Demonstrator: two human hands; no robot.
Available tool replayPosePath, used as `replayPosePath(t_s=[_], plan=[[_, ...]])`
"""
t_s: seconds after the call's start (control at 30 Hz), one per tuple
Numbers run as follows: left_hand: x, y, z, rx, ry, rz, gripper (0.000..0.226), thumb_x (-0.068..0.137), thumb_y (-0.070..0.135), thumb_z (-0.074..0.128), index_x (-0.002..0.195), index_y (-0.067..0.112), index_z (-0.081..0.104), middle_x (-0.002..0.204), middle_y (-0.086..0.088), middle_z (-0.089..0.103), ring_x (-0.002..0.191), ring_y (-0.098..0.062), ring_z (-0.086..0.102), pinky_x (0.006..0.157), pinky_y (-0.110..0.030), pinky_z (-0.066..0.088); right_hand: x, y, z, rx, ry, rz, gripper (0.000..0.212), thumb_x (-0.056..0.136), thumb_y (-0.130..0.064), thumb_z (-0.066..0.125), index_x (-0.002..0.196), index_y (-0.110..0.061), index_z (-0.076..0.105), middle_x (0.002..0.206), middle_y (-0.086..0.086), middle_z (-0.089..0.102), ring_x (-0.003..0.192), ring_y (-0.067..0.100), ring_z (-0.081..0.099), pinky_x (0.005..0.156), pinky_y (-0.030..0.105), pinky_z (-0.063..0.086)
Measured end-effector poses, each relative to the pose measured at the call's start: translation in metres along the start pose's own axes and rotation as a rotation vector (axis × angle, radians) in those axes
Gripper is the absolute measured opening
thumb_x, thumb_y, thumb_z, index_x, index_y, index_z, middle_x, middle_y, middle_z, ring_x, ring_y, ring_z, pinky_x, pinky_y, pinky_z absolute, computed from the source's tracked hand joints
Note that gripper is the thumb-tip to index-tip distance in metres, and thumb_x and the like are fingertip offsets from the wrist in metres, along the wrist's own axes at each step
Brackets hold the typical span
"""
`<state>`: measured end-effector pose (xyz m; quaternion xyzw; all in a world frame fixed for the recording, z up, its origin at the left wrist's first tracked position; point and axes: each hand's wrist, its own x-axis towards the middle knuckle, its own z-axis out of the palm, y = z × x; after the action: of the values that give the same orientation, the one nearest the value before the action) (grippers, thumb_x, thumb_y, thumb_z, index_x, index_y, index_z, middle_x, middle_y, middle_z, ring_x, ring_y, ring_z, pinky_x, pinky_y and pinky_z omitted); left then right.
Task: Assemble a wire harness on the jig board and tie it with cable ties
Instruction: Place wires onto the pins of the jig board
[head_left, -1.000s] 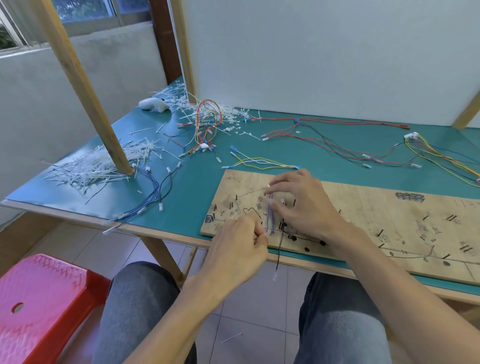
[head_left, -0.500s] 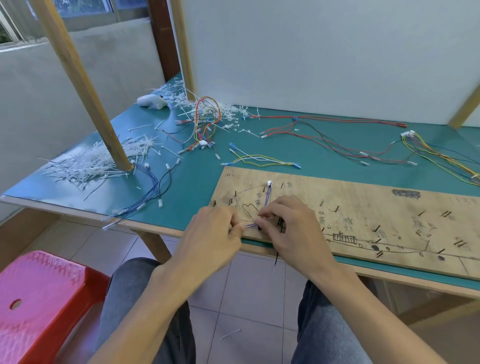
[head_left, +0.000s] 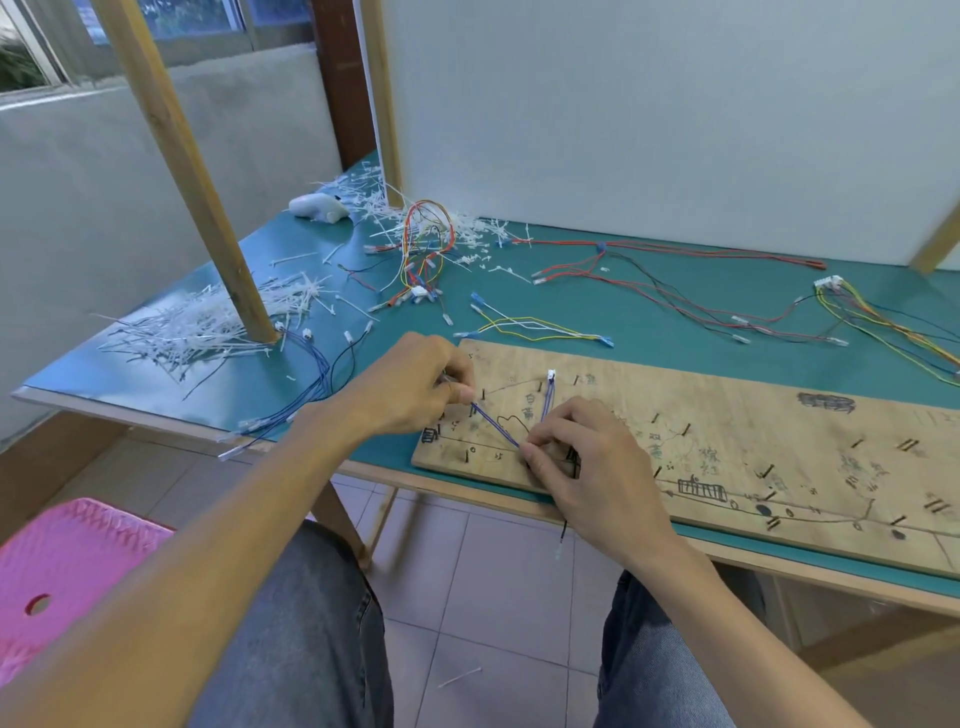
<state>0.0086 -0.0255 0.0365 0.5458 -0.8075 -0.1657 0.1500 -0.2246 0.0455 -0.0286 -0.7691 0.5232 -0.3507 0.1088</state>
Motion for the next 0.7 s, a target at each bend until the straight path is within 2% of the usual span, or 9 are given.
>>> replayPosePath(t_s=[0.07,0.2,0.3,0.47,0.53,0.7], plan=[[0.003,-0.003,0.004,-0.008,0.009,0.012,0.007,0.095,0.020,0.075,0.089,0.020,0.078,0.088,0.003,0.073,0.087,-0.015,0.067,0.081,-0.032,0.053,0.000,0.001,0.000,-0.010,0.003,0.001,0.003,0.095,-0.037,0.073,0.094,-0.035,0.072,0.098,-0.019,0.056,0.097,0.006,0.052,0.077,0.031,0.047],[0.006,-0.009,0.011,-0.047,-0.006,0.000,0.012,0.095,0.015,0.075,0.086,0.022,0.076,0.085,0.008,0.072,0.079,0.005,0.066,0.075,-0.022,0.048,0.000,0.002,0.002,-0.002,-0.005,0.012,0.004,0.094,-0.035,0.076,0.092,-0.034,0.072,0.097,-0.019,0.056,0.097,0.006,0.052,0.076,0.027,0.046],[0.008,-0.009,0.014,-0.017,-0.010,-0.011,0.009,0.093,0.018,0.077,0.087,0.024,0.078,0.089,0.008,0.072,0.084,-0.004,0.065,0.076,-0.023,0.047,0.001,0.002,0.002,0.023,-0.015,0.018,0.005,0.092,-0.032,0.077,0.091,-0.033,0.072,0.097,-0.018,0.058,0.098,0.007,0.054,0.078,0.030,0.049],[0.013,-0.003,0.002,0.003,-0.058,-0.060,0.011,0.085,0.018,0.083,0.081,0.027,0.077,0.070,0.014,0.068,0.069,0.001,0.061,0.059,-0.012,0.038,0.002,0.001,0.000,0.067,-0.015,0.025,0.009,0.091,-0.029,0.079,0.095,-0.032,0.071,0.098,-0.019,0.060,0.098,0.007,0.055,0.080,0.031,0.051],[0.017,0.003,-0.002,0.035,-0.095,-0.077,0.011,0.081,0.017,0.082,0.077,0.026,0.078,0.067,0.013,0.068,0.068,-0.002,0.062,0.060,-0.017,0.042,0.002,0.001,0.000,0.088,-0.011,0.018,0.012,0.091,-0.027,0.080,0.097,-0.030,0.071,0.096,-0.020,0.062,0.098,0.008,0.056,0.081,0.033,0.052],[0.020,0.013,-0.002,0.084,-0.113,-0.123,0.017,0.079,0.014,0.080,0.074,0.029,0.075,0.074,0.012,0.068,0.078,-0.009,0.066,0.064,-0.024,0.048,0.003,0.001,-0.001,0.133,0.002,0.005,0.013,0.087,-0.019,0.084,0.087,-0.029,0.076,0.086,-0.018,0.068,0.095,0.012,0.056,0.085,0.038,0.050]])
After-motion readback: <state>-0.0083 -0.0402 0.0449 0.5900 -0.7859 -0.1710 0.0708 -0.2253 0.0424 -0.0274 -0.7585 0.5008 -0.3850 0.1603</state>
